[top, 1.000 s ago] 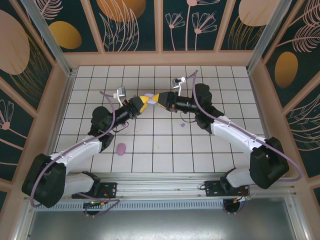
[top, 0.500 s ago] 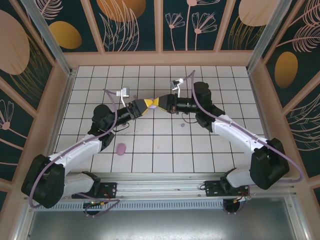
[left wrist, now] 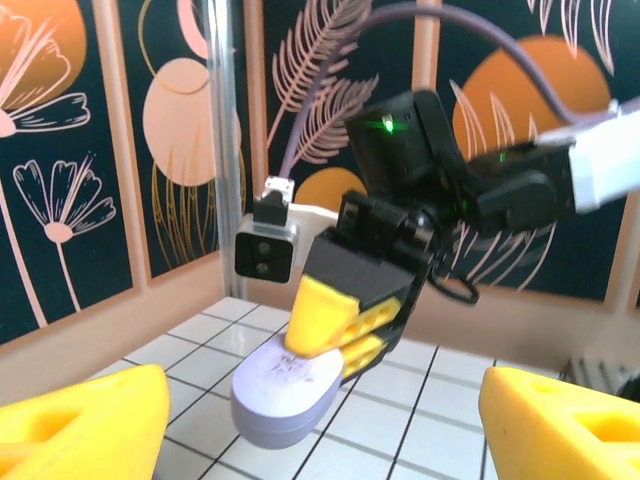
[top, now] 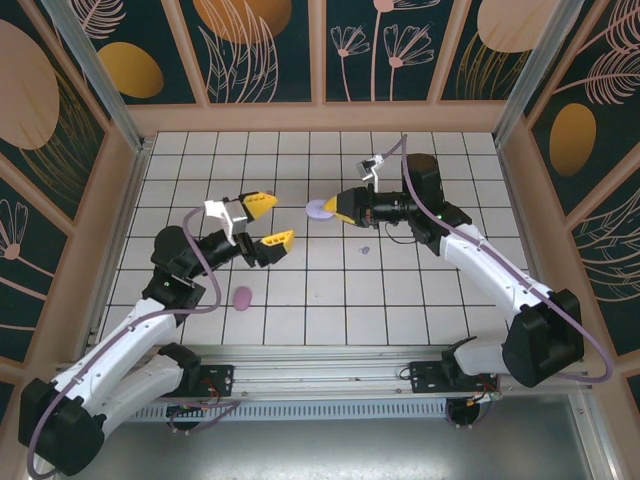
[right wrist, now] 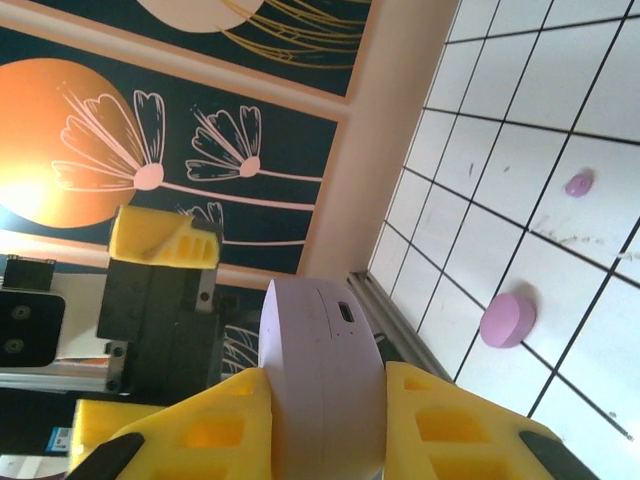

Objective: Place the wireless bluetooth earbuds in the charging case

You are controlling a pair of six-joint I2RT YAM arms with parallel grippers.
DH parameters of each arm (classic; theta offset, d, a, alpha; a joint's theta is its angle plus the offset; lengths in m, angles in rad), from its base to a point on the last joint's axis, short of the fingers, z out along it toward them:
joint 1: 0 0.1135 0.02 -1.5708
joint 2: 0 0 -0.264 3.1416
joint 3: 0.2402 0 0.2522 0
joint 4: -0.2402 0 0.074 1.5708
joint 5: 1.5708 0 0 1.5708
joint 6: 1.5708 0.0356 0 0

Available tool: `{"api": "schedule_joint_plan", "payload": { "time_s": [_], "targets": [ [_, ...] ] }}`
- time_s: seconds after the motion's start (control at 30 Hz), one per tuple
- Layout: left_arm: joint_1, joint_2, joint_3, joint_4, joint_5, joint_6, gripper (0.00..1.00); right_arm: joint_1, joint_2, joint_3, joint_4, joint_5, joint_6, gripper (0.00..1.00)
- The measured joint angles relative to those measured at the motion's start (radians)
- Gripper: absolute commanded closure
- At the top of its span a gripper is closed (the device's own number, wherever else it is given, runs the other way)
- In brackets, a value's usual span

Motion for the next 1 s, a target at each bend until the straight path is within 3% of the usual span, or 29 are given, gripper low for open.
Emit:
{"api": "schedule_joint_plan", "payload": {
  "time_s": [0.33,0.83,1.0],
  "targets": [
    [0.000,0.169,-0.034,0.066,0.109,0.125,0.22,0.027,0.000,0.000,-0.006,-0.033,0.001,0.91],
    [0.003,0.308,0.031,0.164,0.227,0.047,0.56,0.064,0.000,0.000,-0.006,-0.041,0.005,0.90],
    [0.006,0.322,0.035,0.175,0.240,0.039,0.50,0.064,0.000,0.000,-0.006,-0.041,0.012,0.90]
  ]
}}
